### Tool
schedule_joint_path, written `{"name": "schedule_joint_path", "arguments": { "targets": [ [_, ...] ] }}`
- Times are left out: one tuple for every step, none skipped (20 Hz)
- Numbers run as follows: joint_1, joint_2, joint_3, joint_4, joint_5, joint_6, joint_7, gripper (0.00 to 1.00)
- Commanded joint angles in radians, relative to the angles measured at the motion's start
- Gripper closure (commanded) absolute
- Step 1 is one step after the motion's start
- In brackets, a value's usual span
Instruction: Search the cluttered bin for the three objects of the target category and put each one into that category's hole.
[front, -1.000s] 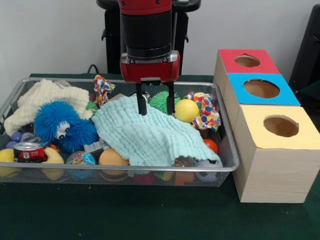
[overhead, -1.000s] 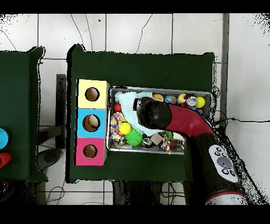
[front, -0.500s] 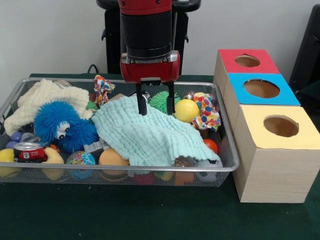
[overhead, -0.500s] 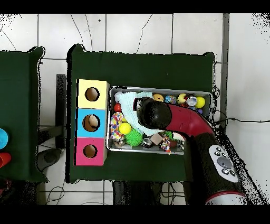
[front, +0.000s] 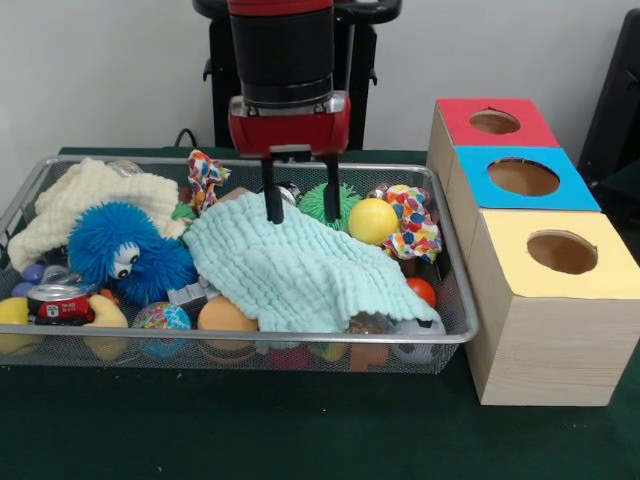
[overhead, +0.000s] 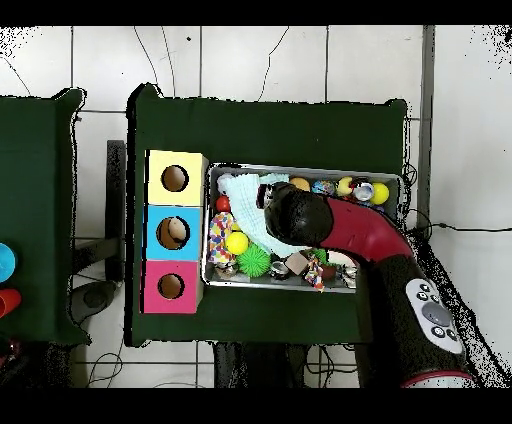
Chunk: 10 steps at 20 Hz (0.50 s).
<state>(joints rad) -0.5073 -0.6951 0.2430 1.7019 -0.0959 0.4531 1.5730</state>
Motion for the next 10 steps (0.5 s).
{"name": "schedule_joint_path", "arguments": {
  "targets": [
    [-0.082,-0.026,0.095,0.030,-0.038,0.095,-0.068,0.00],
    [-0.089,-0.027,0.098,0.028,-0.043,0.098,-0.075,0.00],
    [-0.096,-0.026,0.102,0.025,-0.047,0.102,-0.082,0.00],
    [-0.102,-0.027,0.105,0.024,-0.050,0.105,-0.085,0.00],
    [-0.107,-0.032,0.106,0.026,-0.053,0.108,-0.087,0.00],
    [-0.111,-0.035,0.107,0.025,-0.055,0.112,-0.089,0.00],
    [-0.115,-0.037,0.108,0.024,-0.058,0.116,-0.090,0.00],
    [-0.117,-0.036,0.109,0.020,-0.061,0.119,-0.092,0.00],
    [-0.119,-0.034,0.110,0.015,-0.063,0.122,-0.093,0.00],
    [-0.120,-0.030,0.111,0.010,-0.066,0.120,-0.093,0.00]
  ]
}}
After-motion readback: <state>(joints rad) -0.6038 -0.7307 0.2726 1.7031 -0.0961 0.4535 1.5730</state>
